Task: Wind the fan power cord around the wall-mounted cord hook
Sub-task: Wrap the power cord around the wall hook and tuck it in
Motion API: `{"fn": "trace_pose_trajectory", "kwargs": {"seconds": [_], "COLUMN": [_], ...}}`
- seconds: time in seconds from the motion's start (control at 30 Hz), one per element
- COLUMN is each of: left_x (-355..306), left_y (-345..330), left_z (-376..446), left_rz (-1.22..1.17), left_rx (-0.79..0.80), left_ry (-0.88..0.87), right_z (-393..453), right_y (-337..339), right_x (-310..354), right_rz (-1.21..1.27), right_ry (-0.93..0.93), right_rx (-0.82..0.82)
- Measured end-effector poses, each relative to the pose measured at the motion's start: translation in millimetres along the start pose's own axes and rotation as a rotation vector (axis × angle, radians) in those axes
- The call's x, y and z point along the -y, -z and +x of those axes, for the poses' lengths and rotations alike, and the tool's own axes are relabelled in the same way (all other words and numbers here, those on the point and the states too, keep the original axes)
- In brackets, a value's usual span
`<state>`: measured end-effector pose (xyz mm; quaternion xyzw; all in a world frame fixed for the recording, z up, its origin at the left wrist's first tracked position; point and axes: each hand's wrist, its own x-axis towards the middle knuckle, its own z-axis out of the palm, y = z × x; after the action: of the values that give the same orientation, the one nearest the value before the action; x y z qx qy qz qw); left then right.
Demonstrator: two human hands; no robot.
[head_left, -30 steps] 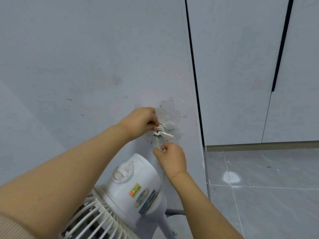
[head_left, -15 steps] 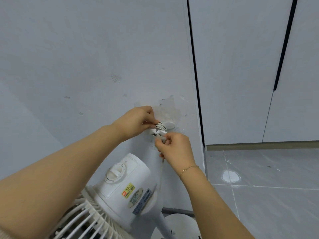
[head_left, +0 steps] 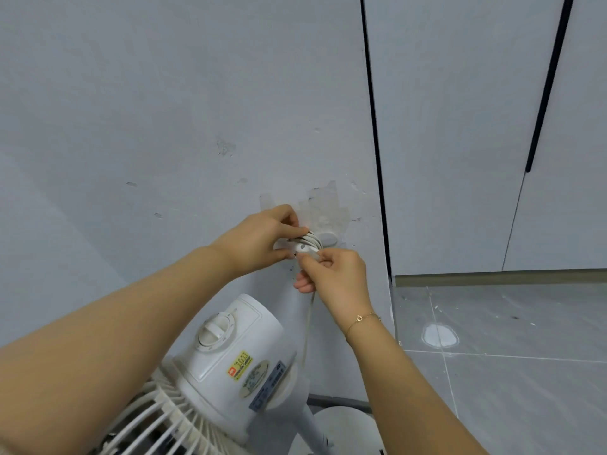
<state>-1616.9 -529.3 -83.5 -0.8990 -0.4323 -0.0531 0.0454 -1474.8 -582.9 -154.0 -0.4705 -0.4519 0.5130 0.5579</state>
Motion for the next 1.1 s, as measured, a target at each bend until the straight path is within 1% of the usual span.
{"fn": "trace_pose_trajectory", "kwargs": {"seconds": [0.1, 0.3, 0.43, 0.53, 0.7, 0.77, 0.87, 0.93, 1.0, 1.1], "left_x": [2, -3, -2, -4, -8, -9, -6, -5, -5, -4], "left_y": [-2, -3, -3, -3, 1, 4, 3, 1, -1, -2], "left_z": [-2, -2, 0, 1, 7, 10, 11, 8, 3, -2], "left_rz": [0.067, 0.172, 0.274, 0.337, 0.399, 0.393, 0.354, 0.334, 0.309, 0.233], "left_rx": [-0.023, -0.095, -0.084, -0.068, -0.011, 0.013, -0.003, -0.016, -0.034, -0.057], "left_ry": [-0.063, -0.169, -0.202, -0.209, -0.217, -0.222, -0.18, -0.184, -0.2, -0.174], "right_z": [1, 6, 7, 8, 7, 6, 5, 5, 5, 6], "right_y": [-2, 3, 6, 10, 23, 27, 24, 22, 20, 15], "right_x": [7, 16, 17, 17, 13, 11, 10, 10, 12, 14], "right_rz": [0.184, 0.168, 0.088, 0.024, -0.329, -0.388, -0.314, -0.207, -0.093, 0.035], "right_ry": [-0.103, -0.162, -0.152, -0.129, 0.089, 0.118, 0.104, 0.074, 0.025, -0.038], "right_rx": [-0.015, 0.014, 0.011, 0.071, 0.134, 0.129, 0.078, 0.045, 0.041, 0.045]}}
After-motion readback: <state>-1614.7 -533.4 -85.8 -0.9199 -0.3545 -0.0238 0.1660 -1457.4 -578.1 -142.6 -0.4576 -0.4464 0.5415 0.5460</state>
